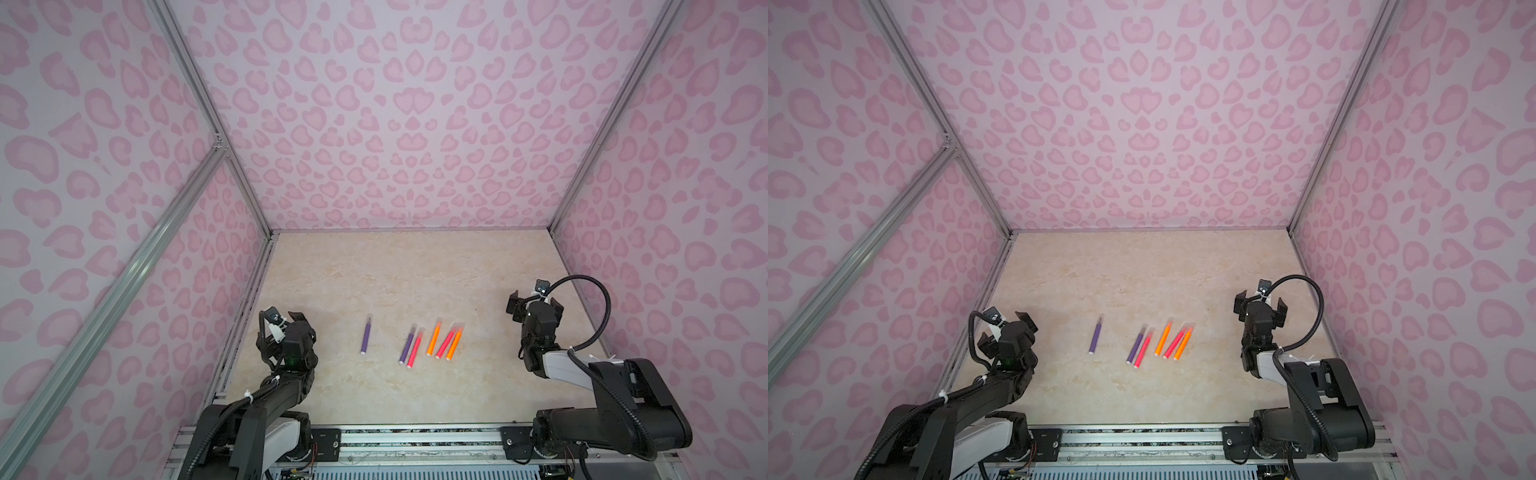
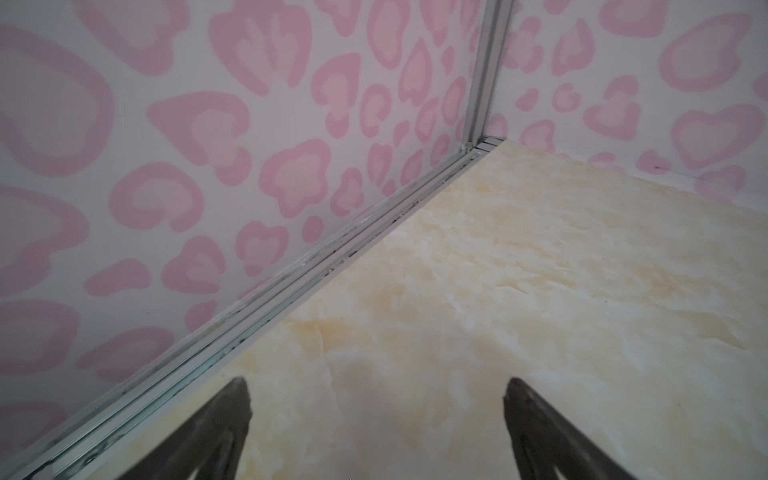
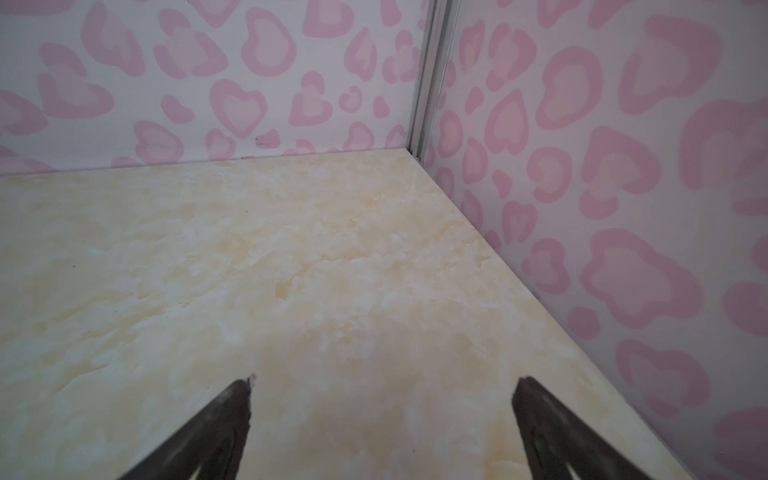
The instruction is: Insert the pens into the pen caps
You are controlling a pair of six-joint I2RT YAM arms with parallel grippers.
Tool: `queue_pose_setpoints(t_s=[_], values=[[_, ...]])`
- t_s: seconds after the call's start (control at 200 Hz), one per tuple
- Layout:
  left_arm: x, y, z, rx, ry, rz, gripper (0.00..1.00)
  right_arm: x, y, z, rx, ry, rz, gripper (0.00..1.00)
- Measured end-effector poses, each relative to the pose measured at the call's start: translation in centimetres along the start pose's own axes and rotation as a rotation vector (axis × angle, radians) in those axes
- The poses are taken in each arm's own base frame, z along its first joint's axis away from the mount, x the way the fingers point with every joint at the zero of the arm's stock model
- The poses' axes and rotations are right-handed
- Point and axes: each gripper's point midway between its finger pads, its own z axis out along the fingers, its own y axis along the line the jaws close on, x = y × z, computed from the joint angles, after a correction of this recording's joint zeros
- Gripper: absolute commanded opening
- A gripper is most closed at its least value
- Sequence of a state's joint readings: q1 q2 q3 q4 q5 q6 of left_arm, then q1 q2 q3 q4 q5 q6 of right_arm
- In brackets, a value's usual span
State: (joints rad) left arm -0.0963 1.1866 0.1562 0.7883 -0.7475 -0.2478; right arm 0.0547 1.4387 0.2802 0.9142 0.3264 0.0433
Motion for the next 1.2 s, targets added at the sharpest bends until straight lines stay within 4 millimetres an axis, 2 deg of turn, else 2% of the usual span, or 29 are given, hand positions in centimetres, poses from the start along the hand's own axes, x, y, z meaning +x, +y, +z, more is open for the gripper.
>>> queue_pose_setpoints(t_s=[0.08, 0.115, 0.225, 0.33, 0.46, 0.53, 1.2], values=[[-0.2, -1.4, 0.5, 0.059, -0.019, 0.012, 0.96, 2.2, 0.6, 1.0, -0.036, 0.051, -0.014, 0.99], [-0.2, -2.0, 0.7, 0.081, -0.021, 0.021, 0.97, 2.4, 1.0, 1.2, -0.057, 0.066, -0.021, 0.99], [-0.5, -4.6, 1.5, 0.175, -0.026, 0.063, 0.98, -0.6, 2.3, 1.7, -0.112, -0.016, 0.003, 0.99], [-1.2, -7.1, 2.1, 0.276, -0.032, 0.089, 0.98, 0.2, 2.6, 1.7, -0.127, 0.005, -0.006, 0.99], [-0.2, -7.5, 2.7, 0.308, -0.004, 0.111, 0.98, -0.6, 2.7, 1.8, -0.132, -0.006, -0.003, 0.99], [-0.3, -8.2, 2.7, 0.346, -0.002, 0.11, 0.98, -0.5, 2.8, 1.8, -0.134, -0.003, -0.004, 0.99], [-0.6, -8.7, 2.8, 0.38, -0.001, 0.105, 0.98, -0.2, 3.0, 1.8, -0.146, 0.01, -0.009, 0.99]])
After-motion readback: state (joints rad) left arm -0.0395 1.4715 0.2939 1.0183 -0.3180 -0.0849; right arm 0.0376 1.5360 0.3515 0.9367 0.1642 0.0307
